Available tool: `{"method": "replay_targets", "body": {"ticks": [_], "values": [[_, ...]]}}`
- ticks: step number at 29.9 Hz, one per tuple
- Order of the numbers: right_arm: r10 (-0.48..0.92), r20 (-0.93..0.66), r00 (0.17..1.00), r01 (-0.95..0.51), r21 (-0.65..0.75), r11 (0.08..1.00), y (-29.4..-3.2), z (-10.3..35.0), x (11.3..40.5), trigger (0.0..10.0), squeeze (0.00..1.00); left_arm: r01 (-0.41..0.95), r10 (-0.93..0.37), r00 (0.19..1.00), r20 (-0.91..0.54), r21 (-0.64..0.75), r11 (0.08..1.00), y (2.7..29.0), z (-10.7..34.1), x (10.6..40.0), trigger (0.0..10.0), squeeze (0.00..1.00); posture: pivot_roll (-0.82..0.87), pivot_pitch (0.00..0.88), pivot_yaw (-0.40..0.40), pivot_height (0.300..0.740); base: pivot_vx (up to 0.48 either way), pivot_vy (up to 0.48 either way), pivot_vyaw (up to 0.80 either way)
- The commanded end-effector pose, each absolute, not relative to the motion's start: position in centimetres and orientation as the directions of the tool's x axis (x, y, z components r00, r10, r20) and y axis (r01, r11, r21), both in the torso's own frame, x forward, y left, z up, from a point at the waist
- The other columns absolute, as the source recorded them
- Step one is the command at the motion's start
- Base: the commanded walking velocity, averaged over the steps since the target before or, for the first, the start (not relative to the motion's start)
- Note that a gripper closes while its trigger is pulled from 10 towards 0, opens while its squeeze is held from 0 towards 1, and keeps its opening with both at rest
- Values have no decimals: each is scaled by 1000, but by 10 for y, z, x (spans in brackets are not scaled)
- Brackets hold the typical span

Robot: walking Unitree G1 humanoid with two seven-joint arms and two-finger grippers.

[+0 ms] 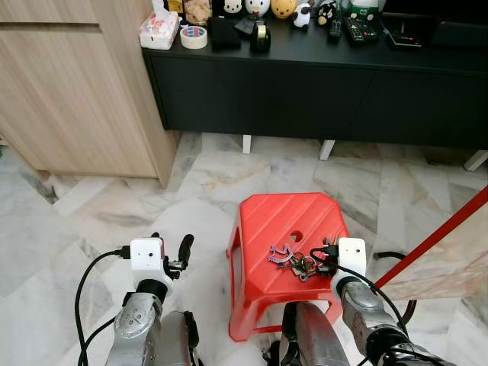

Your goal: Hang keys on a hook

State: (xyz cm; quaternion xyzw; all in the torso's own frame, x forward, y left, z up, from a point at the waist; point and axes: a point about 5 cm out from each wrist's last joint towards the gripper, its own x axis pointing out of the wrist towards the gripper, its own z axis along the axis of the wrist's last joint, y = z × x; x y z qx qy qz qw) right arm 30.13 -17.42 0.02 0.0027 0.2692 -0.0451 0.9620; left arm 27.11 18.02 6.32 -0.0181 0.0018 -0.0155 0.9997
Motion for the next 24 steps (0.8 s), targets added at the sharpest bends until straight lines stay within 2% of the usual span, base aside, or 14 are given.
{"method": "replay_targets", "body": {"ticks": [1,15,21,22,23,24], "values": [[-78,-530,844,96,7,995,-174,-4,297,0,0,23,-24,999,-22,-29,999,182,59,269,10000,0,54,197,-57,593,0,0,0],[-46,-450,892,72,41,997,-170,3,300,0,0,23,-23,1000,-21,-21,1000,183,58,278,10000,0,51,144,-56,593,0,0,0],[-56,-306,950,93,109,990,-177,20,307,0,0,14,-14,1000,-3,-13,1000,187,63,286,10000,0,51,97,-56,593,0,0,0],[-61,-271,961,98,126,987,-178,26,310,3608,0,11,-11,1000,-3,-11,1000,188,63,289,10000,0,46,79,-55,593,0,0,0],[-61,-271,961,98,126,987,-178,26,310,3608,0,11,-11,1000,-3,-11,1000,188,63,289,10000,0,46,79,-55,593,0,0,0],[-63,-233,970,97,138,986,-179,32,313,10000,0,10,-10,1000,2,-10,1000,189,64,292,10000,0,42,53,-55,593,0,0,0]]}}
